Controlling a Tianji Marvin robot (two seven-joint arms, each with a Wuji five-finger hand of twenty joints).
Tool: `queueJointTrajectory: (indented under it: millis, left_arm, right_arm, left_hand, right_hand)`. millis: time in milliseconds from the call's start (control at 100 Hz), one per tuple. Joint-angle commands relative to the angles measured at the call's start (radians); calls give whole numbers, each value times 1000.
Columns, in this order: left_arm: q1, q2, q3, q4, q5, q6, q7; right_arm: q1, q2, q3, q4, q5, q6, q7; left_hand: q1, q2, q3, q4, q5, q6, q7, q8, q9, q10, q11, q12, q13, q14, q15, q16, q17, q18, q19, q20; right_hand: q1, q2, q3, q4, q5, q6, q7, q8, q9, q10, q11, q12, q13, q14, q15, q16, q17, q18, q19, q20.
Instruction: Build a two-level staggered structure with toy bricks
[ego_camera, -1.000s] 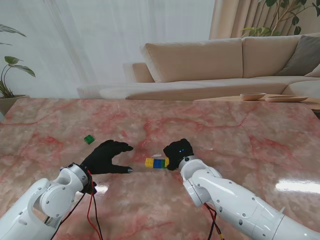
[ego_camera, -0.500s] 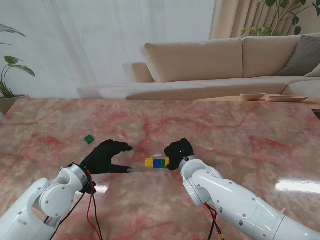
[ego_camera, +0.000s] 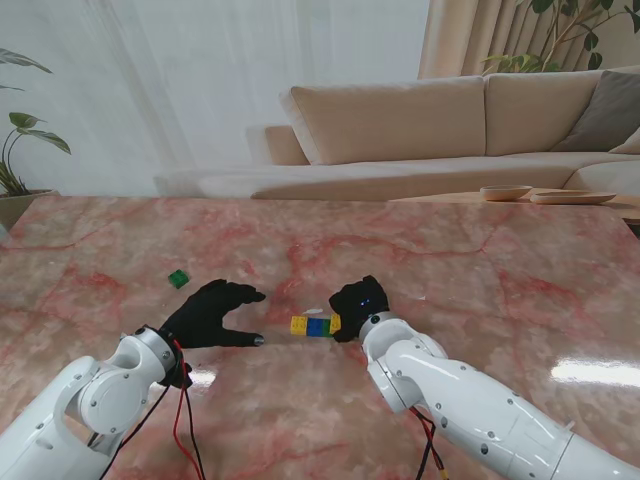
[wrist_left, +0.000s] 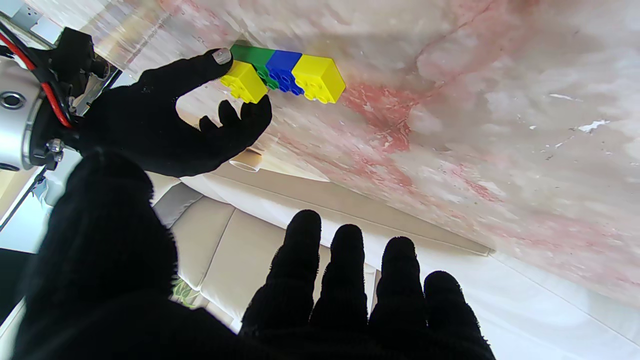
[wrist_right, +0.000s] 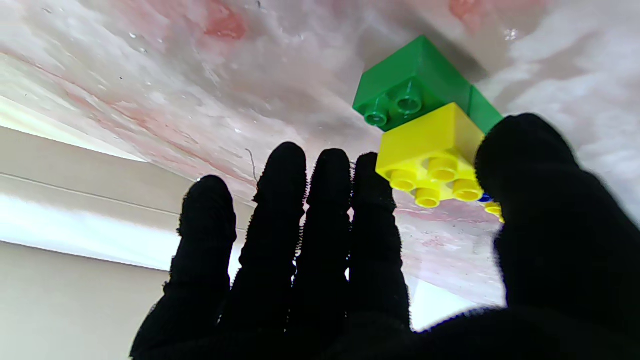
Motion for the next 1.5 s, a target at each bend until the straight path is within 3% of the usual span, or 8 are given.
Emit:
queueJointTrajectory:
  millis: [0, 380, 510, 550, 610, 730, 930, 1490]
  left_arm:
    - [6, 1, 1, -2, -1, -2, -2]
    - [8, 1, -3, -5, 1, -5, -1]
    - [9, 1, -4, -4, 3, -7, 4]
    - [9, 0, -4, -3, 3, -9, 6]
    - [8, 0, -4, -2, 3, -11, 9]
    - [6, -1, -2, 1, 2, -15, 14]
    - [3, -1, 0, 5, 2, -22, 19]
    - [7, 1, -2, -3, 2, -12, 4]
  right_arm:
    - [-13, 3, 8, -5, -2, 2, 15]
    - [-118, 5, 136, -109, -76, -31, 15]
    - [-177, 0, 197, -163, -88, -48, -31]
    - [-190, -2, 209, -175, -85, -51, -52]
    - [-206, -6, 221, -191, -75, -53, -81]
    - [-218, -13, 222, -203, -51, -47, -122]
    - [-189, -19, 188, -172, -20, -14, -134]
    - [-99, -27, 101, -43, 67, 17, -140]
  left_hand:
    - [2, 36, 20, 0, 0, 14, -20, -16, -36, -2, -23, -13, -35, -48, -27, -11, -2, -48, -38, 13]
    - [2, 37, 19, 0, -1, 14, -21, -16, -36, 0, -22, -13, -37, -46, -27, -11, -1, -48, -34, 15]
    - [2, 39, 19, 1, 1, 13, -20, -16, -36, -1, -22, -13, -36, -47, -26, -11, -2, -48, -33, 14]
    - [2, 39, 19, 1, 1, 13, -20, -16, -35, 0, -22, -13, -36, -49, -26, -11, -2, -49, -33, 14]
    - [1, 40, 19, 1, 1, 13, -20, -15, -36, -3, -22, -13, -37, -48, -26, -11, -3, -49, -35, 12]
    - [1, 42, 21, 2, 1, 12, -20, -15, -35, -2, -23, -13, -36, -48, -27, -11, -3, -50, -37, 10]
    - [0, 45, 24, 3, 2, 13, -19, -15, -36, -2, -23, -14, -37, -48, -28, -12, -4, -52, -41, 9]
    - [-2, 47, 32, 5, 3, 12, -18, -14, -35, -1, -22, -13, -35, -48, -27, -11, -4, -54, -48, 9]
  right_hand:
    - [-16, -11, -19, 34, -37, 27, -23, 4, -33, 16, -7, -15, -25, -11, -3, -2, -21, -14, -17, 33]
    - [-39, 10, -21, 42, -72, 39, -62, -4, -86, 21, -27, -46, -59, -10, -25, -15, -37, -19, -50, 31]
    - [4, 11, 39, 40, 18, -11, 15, 43, 23, 2, 23, -36, 54, -23, 13, -7, 80, -31, 24, 35]
    - [25, -1, 91, 12, 80, -40, 66, 61, 105, -6, 52, -22, 130, -32, 51, 2, 145, -33, 90, 19]
    - [88, -61, 162, -101, 110, -120, 317, -100, 238, -12, 75, 38, 252, -41, 115, 13, 244, -34, 202, -46]
    - [132, -107, 284, -154, 227, -184, 447, -158, 419, -14, 90, 113, 415, -54, 202, 28, 389, -36, 327, -89]
    - [168, -148, 306, -164, 279, -167, 465, -201, 497, 13, 65, 91, 496, -38, 195, 20, 457, -20, 367, -115]
    - [174, -149, 373, -157, 283, -147, 466, -283, 507, 27, 14, 74, 489, -22, 157, 14, 449, -10, 363, -127]
